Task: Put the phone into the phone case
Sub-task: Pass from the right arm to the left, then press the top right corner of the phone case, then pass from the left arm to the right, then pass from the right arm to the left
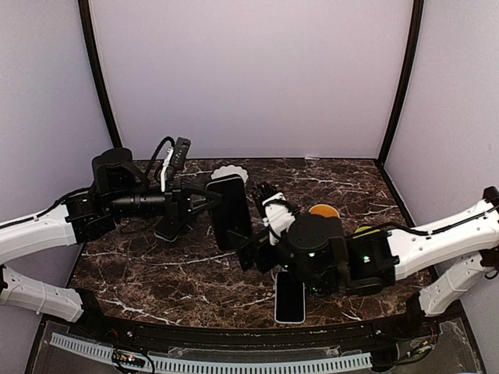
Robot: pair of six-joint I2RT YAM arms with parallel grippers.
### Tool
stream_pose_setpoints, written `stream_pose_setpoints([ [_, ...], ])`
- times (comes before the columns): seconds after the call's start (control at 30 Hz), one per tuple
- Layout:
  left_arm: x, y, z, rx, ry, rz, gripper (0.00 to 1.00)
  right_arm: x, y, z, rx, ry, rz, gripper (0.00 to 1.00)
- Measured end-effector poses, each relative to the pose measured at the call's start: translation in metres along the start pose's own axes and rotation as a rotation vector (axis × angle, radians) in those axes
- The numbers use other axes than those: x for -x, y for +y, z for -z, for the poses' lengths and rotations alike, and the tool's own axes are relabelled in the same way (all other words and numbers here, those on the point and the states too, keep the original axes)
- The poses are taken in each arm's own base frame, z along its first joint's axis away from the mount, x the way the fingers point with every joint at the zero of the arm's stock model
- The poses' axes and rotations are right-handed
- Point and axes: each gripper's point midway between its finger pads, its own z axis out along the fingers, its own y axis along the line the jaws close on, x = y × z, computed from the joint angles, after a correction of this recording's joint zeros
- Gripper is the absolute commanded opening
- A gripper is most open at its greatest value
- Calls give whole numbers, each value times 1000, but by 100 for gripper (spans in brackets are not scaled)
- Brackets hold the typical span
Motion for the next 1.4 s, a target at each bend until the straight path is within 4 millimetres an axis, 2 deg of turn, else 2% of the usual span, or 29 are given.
stream_pose_setpoints([
  [0.07,-6,-9,7,-32,39,-61,0,5,-6,17,77,-2,0,99],
  [0.13,-7,-19,12,-75,58,-126,0,21,-6,35,209,-20,-16,99],
  [0.3,-7,-65,33,-233,49,-294,0,66,2,72,495,-115,-40,96],
  [0.43,-7,-89,45,-332,35,-406,0,76,24,81,654,-129,16,91],
  [0.57,-10,-94,46,-370,42,-462,0,82,50,82,772,-123,75,82],
  [0.67,-11,-94,46,-373,46,-480,0,87,63,83,827,-127,90,66],
  [0.8,-12,-94,46,-375,44,-487,0,87,72,77,852,-113,90,30],
  [0.87,-13,-94,46,-378,47,-487,0,84,73,73,846,-103,89,6],
  [0.9,-13,-94,46,-381,48,-487,0,82,73,70,840,-95,84,0],
  [1.13,-18,-92,46,-376,53,-469,2,79,67,63,806,-99,80,0],
  [1.17,-19,-91,46,-376,54,-467,7,78,67,62,804,-97,76,0],
  [1.2,-20,-90,45,-373,56,-463,25,77,67,62,803,-94,71,0],
  [1.27,-21,-88,44,-369,50,-462,39,75,67,61,803,-90,62,0],
  [1.33,-20,-88,44,-370,34,-475,41,75,66,60,798,-79,42,0],
  [1.4,-18,-89,44,-370,19,-480,34,76,64,59,794,-79,24,0],
])
